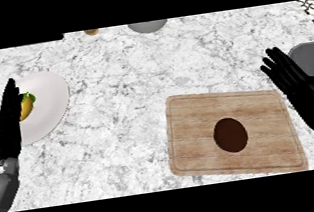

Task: Pick the cupcake from the cutting board and place it in the pan

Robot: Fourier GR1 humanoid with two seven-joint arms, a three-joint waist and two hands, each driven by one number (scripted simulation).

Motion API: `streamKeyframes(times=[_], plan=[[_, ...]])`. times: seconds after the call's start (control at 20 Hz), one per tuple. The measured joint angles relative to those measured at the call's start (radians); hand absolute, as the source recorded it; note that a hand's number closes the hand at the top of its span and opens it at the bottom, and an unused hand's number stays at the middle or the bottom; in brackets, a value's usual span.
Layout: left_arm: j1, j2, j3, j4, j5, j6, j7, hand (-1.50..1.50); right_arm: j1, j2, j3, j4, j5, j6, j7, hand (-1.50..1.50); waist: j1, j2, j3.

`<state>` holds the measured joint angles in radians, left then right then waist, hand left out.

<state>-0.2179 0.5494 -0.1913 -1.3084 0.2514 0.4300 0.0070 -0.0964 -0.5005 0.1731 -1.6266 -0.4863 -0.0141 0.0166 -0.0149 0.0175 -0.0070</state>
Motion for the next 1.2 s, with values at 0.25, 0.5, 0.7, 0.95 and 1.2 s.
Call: streamKeyframes(times=[0.25, 0.5, 0.7, 0.95, 1.2], plan=[[-0.006, -0.084, -0.062, -0.052, 0.067, -0.109, 0.028, 0.00, -0.121, -0.031, 0.072, 0.030, 0.207, -0.076, 0.029, 1.50, 0.033, -0.011, 0.002], [0.012, -0.180, -0.134, -0.089, 0.144, -0.197, 0.053, 0.00, -0.200, -0.184, 0.141, 0.058, 0.544, -0.175, 0.045, -1.50, 0.034, -0.017, -0.008], [0.046, -0.215, -0.157, -0.121, 0.191, -0.246, 0.070, 0.00, -0.210, -0.128, 0.217, 0.042, 0.775, -0.350, 0.039, -1.50, 0.030, -0.020, 0.001], [0.056, -0.221, -0.158, -0.158, 0.208, -0.264, 0.098, 0.00, -0.239, -0.120, 0.366, 0.034, 0.984, -0.283, 0.208, -1.50, 0.030, -0.022, 0.002], [0.058, -0.224, -0.169, -0.171, 0.215, -0.278, 0.110, 0.00, -0.298, -0.158, 0.505, 0.076, 1.109, -0.032, 0.460, -1.50, 0.045, -0.024, -0.003]])
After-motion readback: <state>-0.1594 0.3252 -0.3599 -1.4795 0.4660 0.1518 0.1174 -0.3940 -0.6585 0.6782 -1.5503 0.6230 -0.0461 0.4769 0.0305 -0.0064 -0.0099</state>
